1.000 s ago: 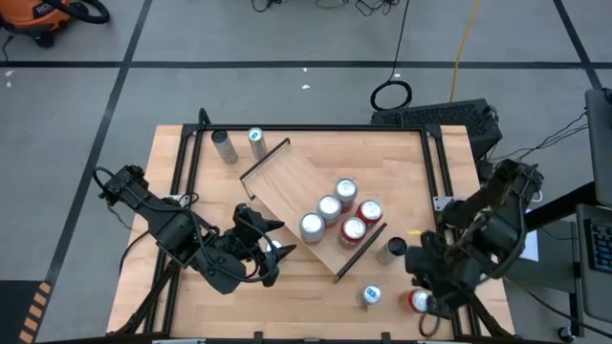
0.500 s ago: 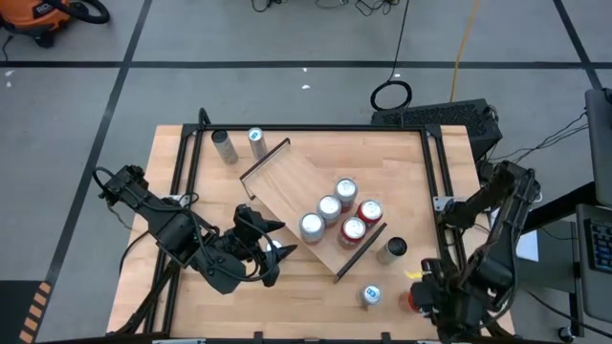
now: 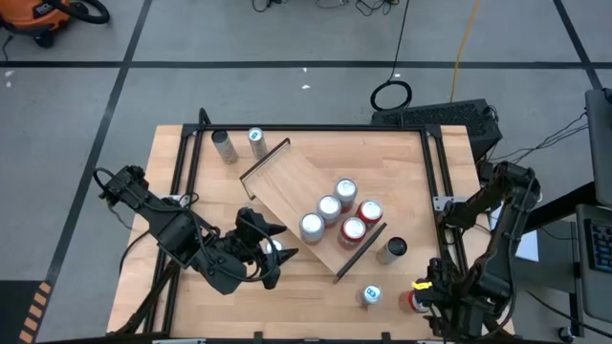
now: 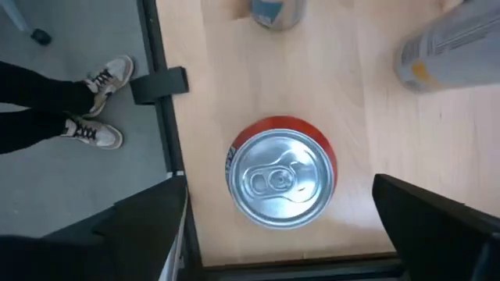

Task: Place canned beverage on shelf
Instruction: Put the red soda can on the shelf aligned with the other red soda can

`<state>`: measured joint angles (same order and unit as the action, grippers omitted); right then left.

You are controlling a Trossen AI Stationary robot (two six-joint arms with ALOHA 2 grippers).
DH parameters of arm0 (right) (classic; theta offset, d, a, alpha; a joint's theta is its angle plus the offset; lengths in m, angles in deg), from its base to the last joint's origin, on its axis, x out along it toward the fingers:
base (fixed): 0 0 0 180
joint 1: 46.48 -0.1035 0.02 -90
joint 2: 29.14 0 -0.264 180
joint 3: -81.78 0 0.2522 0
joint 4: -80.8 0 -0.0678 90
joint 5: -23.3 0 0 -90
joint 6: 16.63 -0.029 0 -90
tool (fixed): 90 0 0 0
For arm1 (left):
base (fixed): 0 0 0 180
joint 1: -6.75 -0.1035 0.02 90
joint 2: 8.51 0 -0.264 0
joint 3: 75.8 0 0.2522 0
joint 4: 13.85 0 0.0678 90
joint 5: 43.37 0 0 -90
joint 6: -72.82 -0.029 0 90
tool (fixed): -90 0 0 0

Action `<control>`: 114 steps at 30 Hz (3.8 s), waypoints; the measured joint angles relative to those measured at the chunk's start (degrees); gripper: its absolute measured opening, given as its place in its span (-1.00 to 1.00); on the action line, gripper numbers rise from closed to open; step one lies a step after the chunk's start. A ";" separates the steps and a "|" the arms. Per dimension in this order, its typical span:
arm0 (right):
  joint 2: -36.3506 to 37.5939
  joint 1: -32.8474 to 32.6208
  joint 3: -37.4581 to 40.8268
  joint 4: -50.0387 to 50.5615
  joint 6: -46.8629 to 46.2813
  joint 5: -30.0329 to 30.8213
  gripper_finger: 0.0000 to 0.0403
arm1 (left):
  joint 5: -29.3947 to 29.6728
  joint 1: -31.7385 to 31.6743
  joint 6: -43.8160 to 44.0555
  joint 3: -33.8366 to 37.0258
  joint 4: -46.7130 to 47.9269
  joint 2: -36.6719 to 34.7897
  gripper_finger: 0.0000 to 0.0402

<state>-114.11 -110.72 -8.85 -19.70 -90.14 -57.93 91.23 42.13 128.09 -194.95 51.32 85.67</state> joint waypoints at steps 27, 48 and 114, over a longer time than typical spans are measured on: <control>-0.02 1.09 14.42 -17.50 -2.26 -1.35 0.95 | 1.46 -0.15 -0.31 0.00 0.18 0.00 0.46; 0.06 3.17 16.42 -18.40 -1.31 -4.59 0.41 | 2.38 -0.17 -0.46 0.00 0.18 0.00 0.46; 0.07 27.71 -24.60 -31.60 82.39 9.30 0.38 | -13.29 -1.10 -15.28 0.00 -20.26 0.00 0.67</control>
<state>-114.05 -83.01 -33.45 -51.30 -7.75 -48.64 77.94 41.03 112.81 -194.95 31.07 85.67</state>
